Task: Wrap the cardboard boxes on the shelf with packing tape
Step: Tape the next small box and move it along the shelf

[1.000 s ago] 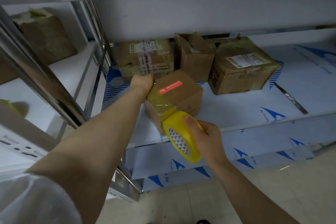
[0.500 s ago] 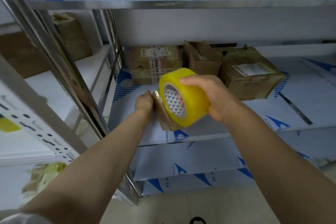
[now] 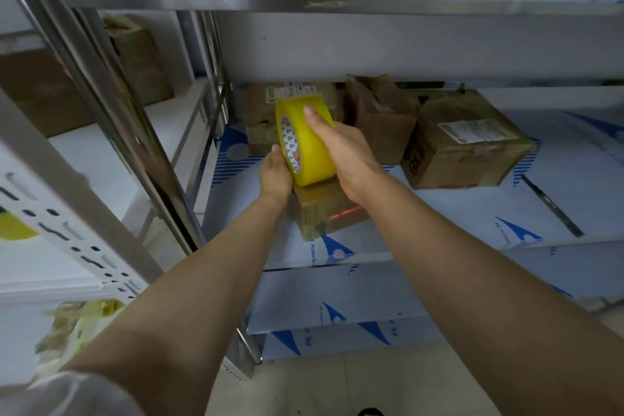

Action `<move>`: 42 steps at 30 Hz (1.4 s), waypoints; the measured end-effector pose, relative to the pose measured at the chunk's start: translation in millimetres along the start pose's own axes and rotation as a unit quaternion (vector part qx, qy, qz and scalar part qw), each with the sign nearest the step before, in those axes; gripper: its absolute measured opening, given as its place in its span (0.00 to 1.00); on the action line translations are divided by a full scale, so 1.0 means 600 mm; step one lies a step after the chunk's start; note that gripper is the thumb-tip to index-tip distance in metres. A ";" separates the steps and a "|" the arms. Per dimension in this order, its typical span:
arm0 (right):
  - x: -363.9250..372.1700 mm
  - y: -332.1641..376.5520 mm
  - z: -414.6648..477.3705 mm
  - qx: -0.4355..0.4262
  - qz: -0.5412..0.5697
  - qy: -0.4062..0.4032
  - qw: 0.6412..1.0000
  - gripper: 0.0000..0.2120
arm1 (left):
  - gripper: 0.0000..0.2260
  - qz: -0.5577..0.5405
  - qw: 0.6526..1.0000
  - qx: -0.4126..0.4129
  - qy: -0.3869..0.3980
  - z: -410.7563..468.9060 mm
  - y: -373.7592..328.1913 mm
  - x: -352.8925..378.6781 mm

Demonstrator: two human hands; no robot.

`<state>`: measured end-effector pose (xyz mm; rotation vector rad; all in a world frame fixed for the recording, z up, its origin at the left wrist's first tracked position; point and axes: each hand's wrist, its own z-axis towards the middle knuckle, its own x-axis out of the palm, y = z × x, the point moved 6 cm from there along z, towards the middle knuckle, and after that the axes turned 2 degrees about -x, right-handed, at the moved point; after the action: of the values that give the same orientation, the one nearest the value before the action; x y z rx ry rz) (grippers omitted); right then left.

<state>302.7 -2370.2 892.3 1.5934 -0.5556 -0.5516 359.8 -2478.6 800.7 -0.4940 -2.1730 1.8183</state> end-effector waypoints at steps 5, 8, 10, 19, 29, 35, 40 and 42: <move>-0.003 0.007 0.003 0.011 0.006 0.008 1.000 0.12 | 0.20 0.071 0.997 0.027 -0.009 0.014 -0.008 0.006; -0.013 0.024 -0.020 0.001 0.019 -0.022 1.000 0.13 | 0.19 0.068 0.997 0.031 -0.017 0.016 -0.011 0.008; -0.018 0.035 -0.046 -0.018 0.000 -0.043 0.999 0.17 | 0.19 0.076 0.996 0.036 -0.022 0.019 -0.010 0.006; -0.061 -0.035 -0.164 -0.016 -0.086 -0.072 0.994 0.18 | 0.19 0.113 0.991 0.062 -0.018 0.011 -0.014 0.013; -0.077 -0.117 -0.165 0.025 -0.051 -0.106 0.993 0.14 | 0.22 0.012 0.996 -0.082 0.016 0.028 -0.001 0.022; -0.080 -0.127 -0.153 0.021 -0.034 -0.105 0.994 0.17 | 0.32 0.475 0.874 0.096 0.025 0.034 -0.090 0.070; -0.076 -0.139 -0.148 0.013 -0.029 -0.094 0.995 0.23 | 0.28 0.562 0.819 0.096 0.070 0.059 -0.071 0.088; -0.071 -0.141 -0.148 0.006 -0.040 -0.097 0.994 0.26 | 0.27 0.569 0.813 0.085 0.090 0.068 -0.075 0.088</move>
<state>329.9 -2268.0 817.0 1.5874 -0.6430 -0.7701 291.3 -2500.0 837.1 -2.1494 -1.5779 2.2321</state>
